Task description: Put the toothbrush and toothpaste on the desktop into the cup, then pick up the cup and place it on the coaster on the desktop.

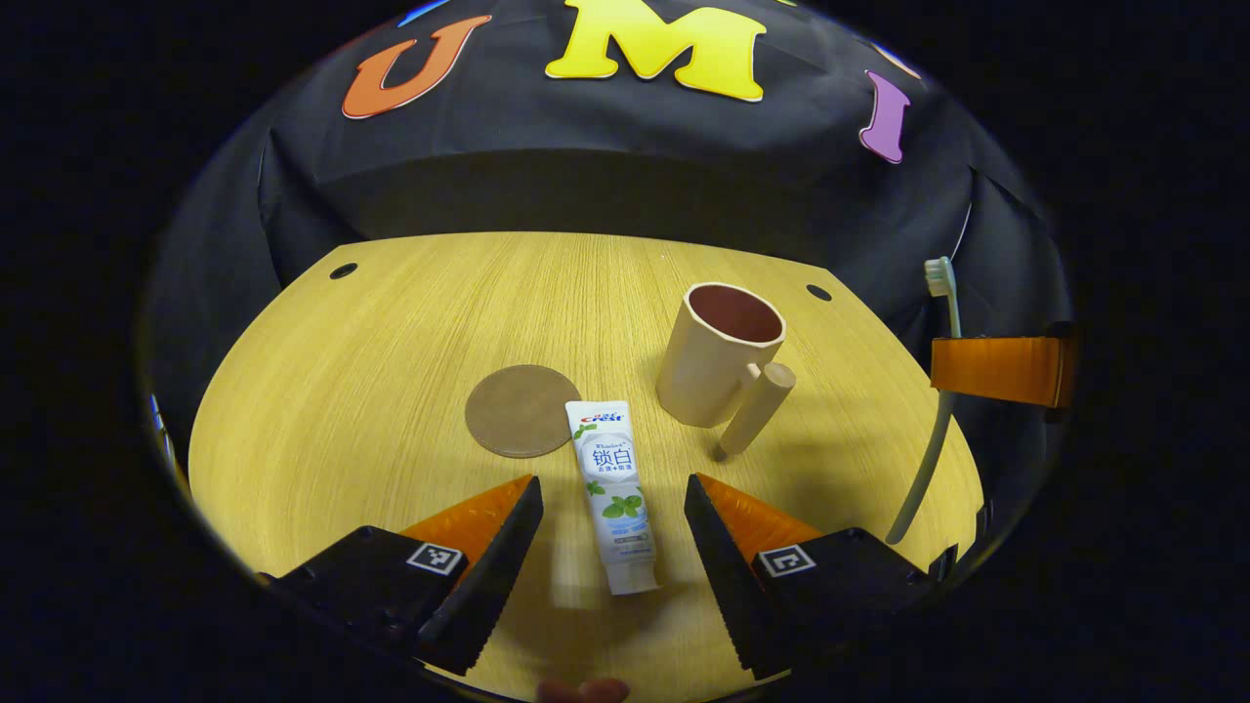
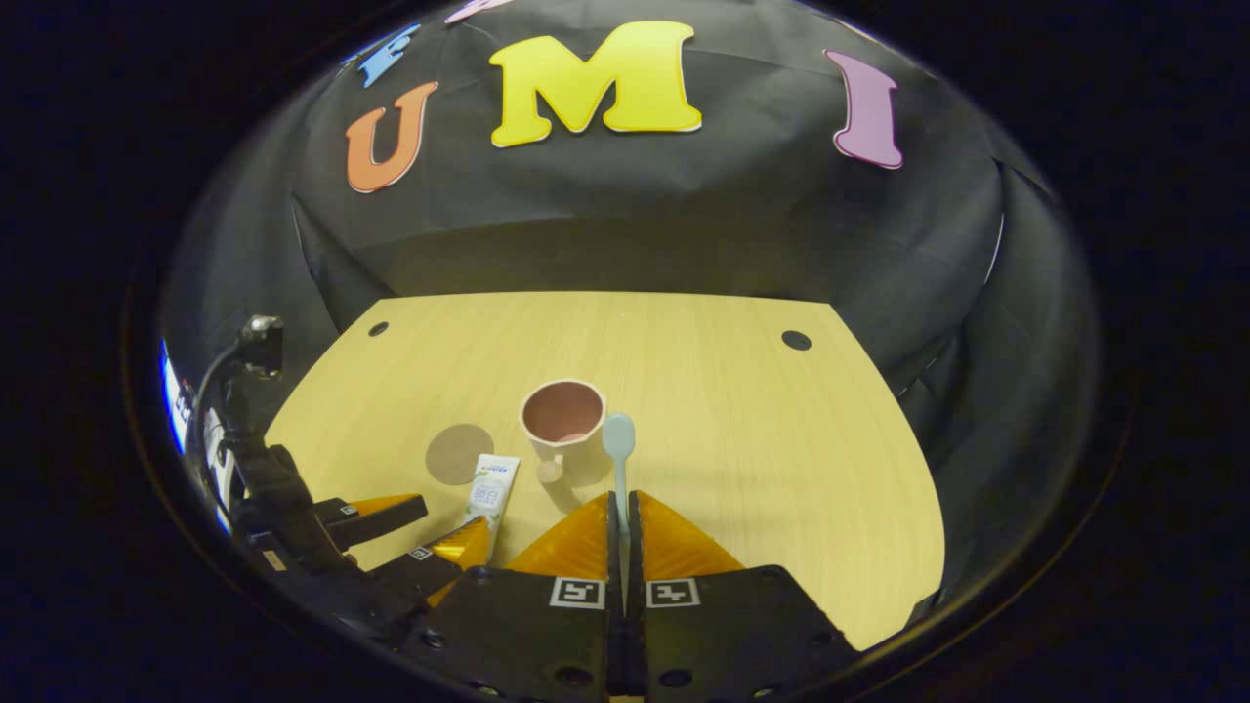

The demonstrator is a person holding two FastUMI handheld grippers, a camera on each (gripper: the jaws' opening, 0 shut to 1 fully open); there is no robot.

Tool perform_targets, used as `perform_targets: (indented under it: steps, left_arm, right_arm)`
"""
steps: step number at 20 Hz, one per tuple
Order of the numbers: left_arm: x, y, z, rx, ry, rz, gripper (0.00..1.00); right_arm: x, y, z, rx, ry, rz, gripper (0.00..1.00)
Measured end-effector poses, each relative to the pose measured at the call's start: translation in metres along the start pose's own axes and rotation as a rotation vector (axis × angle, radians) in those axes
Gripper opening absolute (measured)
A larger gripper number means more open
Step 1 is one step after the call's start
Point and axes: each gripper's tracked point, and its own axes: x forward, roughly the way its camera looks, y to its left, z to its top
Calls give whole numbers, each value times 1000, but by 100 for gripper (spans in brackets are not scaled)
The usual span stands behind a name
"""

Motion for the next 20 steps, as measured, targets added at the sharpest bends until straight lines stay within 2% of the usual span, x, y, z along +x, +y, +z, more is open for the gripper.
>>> perform_targets:
  steps: [4,5,6,7,8,9,14,17,19,20]
  left_arm:
    - [21,2,-8,-21,40,55,94]
    - [25,1,-11,-28,52,59,100]
    - [29,0,-14,-34,67,60,100]
    - [33,0,-17,-36,81,67,93]
    - [36,1,-22,-39,97,73,100]
    - [37,2,-18,-27,85,81,92]
    - [45,7,-16,51,113,107,82]
    - [44,9,-17,48,120,103,55]
    - [43,11,-17,42,122,89,49]
    - [42,12,-18,37,124,85,55]
  right_arm:
    - [8,-16,1,0,19,-4,1]
    - [11,-18,1,1,25,-3,1]
    - [13,-20,0,3,29,-4,1]
    - [13,-22,1,3,31,-3,1]
    - [14,-23,1,3,32,-3,1]
    - [15,-24,1,3,33,-2,1]
    - [15,-24,2,12,34,2,1]
    - [13,-21,4,10,27,9,0]
    - [13,-20,6,3,18,9,0]
    - [12,-18,7,4,14,11,0]
